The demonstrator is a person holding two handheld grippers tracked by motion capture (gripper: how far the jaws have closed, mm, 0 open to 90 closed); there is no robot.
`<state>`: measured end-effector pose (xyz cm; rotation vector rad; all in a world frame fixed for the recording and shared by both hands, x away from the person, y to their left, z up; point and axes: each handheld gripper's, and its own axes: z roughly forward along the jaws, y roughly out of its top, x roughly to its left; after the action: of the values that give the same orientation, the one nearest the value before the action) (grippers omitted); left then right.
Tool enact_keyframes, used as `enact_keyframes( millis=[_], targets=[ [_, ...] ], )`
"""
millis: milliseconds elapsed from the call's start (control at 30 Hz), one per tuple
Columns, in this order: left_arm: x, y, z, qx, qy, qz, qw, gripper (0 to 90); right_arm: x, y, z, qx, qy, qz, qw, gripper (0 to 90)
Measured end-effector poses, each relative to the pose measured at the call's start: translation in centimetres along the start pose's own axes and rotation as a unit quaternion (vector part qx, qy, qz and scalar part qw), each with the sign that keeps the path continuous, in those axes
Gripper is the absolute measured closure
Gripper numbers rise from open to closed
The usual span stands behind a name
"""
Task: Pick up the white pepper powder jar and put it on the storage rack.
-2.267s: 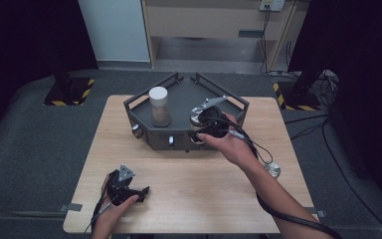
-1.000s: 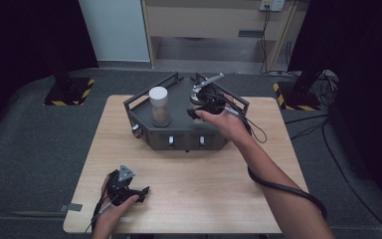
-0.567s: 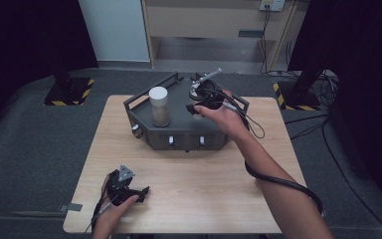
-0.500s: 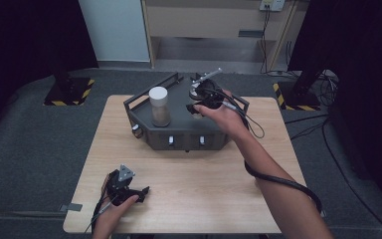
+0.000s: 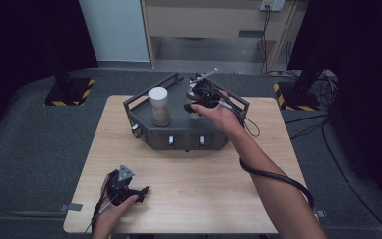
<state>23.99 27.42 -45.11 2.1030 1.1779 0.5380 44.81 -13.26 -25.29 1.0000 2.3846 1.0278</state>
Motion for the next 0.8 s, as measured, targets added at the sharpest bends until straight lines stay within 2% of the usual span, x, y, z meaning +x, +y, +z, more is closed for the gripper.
enact_keyframes(
  millis=[433,800],
  targets=[
    [0.0,0.0,0.0,0.001,0.0,0.002,1.0,0.0,0.7,0.1,2.2,0.01,0.006,-0.004,0.9999,30.9],
    [0.0,0.0,0.0,0.0,0.0,0.001,1.0,0.0,0.7,-0.1,3.4,0.016,0.006,0.008,0.9998,30.9]
  ],
)
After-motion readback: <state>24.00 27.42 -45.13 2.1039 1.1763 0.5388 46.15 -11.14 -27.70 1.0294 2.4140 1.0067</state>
